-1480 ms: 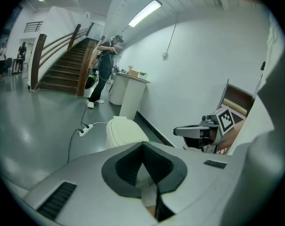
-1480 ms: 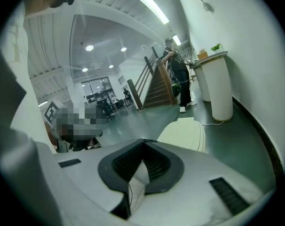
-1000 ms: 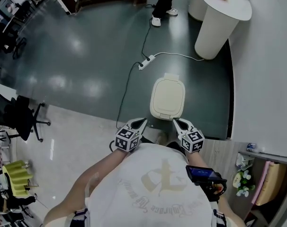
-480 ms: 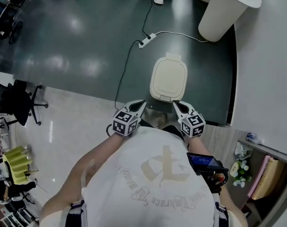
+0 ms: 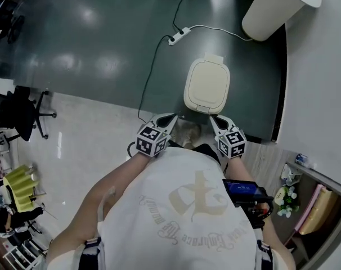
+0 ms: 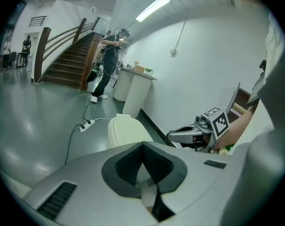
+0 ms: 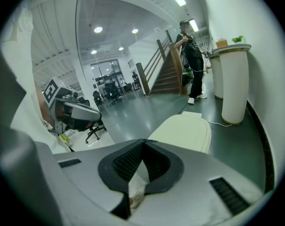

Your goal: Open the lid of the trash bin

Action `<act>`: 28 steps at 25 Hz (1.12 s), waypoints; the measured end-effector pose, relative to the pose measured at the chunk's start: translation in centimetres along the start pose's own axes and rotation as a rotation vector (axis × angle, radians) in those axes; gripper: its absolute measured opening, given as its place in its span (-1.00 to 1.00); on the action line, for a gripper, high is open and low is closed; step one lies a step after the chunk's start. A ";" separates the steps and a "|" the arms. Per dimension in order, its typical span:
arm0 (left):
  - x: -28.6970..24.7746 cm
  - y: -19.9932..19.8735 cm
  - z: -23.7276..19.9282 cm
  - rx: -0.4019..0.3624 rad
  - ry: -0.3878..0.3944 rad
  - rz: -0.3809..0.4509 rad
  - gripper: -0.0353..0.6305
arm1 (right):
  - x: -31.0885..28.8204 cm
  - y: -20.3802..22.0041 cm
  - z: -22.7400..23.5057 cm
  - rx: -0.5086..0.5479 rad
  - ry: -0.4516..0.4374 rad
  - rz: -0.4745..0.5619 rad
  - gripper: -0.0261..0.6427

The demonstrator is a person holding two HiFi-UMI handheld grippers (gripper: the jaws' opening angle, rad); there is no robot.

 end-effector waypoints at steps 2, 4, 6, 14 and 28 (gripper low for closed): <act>0.2 0.3 -0.4 0.009 -0.002 -0.003 -0.86 | -0.5 0.3 0.0 0.015 0.003 -0.022 -0.91; 0.2 0.5 -0.9 0.015 -0.005 -0.003 -0.86 | -1.3 0.5 0.2 0.032 0.007 -0.046 -0.91; 0.2 0.5 -1.5 0.020 -0.007 -0.001 -0.86 | -2.0 0.8 0.3 0.051 0.011 -0.072 -0.91; 0.8 1.6 -2.3 0.060 -0.020 0.005 -0.86 | -4.4 1.8 0.5 0.127 0.011 -0.179 -0.91; 2.0 3.4 -4.0 0.123 -0.084 0.010 -0.86 | -8.3 4.5 2.2 0.273 0.018 -0.362 -0.91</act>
Point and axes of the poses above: the fingertips, and each gripper's own axes: x backward along the fingers, z to its right, y out of its underside, the point moved 3 cm from there along x, backward along the fingers, and after that the axes turned 2 degrees about -x, right-handed, at the moved point
